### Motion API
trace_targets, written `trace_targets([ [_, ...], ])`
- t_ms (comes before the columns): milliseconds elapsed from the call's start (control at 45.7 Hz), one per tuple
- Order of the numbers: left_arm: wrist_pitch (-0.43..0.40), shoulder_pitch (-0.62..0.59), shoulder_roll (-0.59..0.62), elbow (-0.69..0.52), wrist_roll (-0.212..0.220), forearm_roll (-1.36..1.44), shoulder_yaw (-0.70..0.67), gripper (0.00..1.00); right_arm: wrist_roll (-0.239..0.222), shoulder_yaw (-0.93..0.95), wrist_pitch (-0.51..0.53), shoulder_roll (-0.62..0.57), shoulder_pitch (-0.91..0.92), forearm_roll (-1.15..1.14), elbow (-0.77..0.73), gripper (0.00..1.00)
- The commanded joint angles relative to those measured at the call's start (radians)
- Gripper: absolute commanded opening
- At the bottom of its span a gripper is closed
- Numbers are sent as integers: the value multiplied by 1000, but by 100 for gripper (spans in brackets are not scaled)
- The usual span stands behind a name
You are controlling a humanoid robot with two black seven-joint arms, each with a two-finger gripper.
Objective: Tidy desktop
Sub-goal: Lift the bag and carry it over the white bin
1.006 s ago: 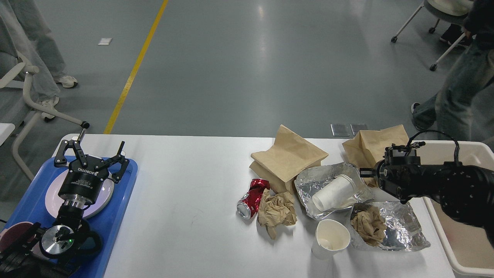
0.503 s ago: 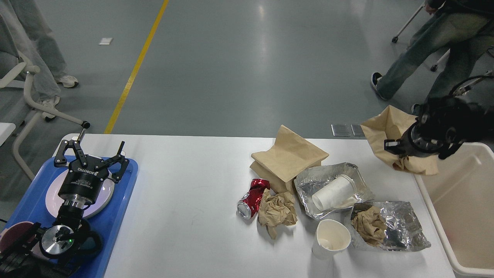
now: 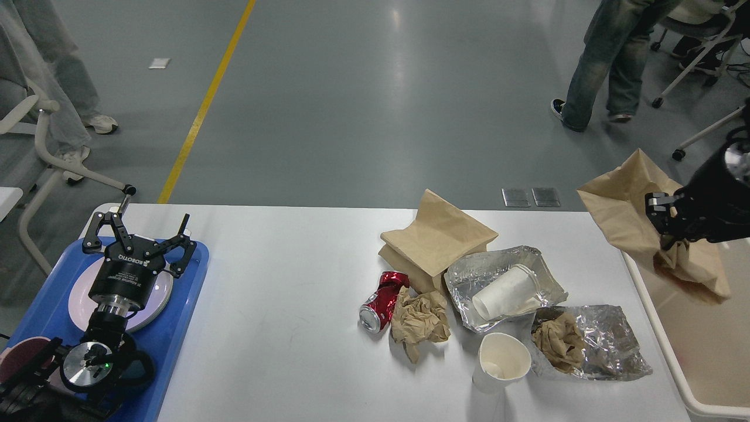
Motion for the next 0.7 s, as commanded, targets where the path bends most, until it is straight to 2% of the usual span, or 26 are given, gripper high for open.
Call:
trace_targets([
  [0,0,0,0,0,0,0,0,96,77,-108,-5,1,10,1,5,0],
  [131,0,0,0,0,0,0,0,96,74,-138,-39,-31,12,1,-4,0],
  [219,0,0,0,0,0,0,0,96,63,-141,-132,-121,-29,-14,-42,0],
  [328,0,2,0,0,0,0,0,96,46,-123,-175,-201,-150,-40,-137,0],
  [459,0,2,0,0,0,0,0,96,44,-47,-186,-259,-364,-47,-327,0],
  [678,0,0,0,0,0,0,0,96,44,260,-244,-293,-816,-37,-642,0],
])
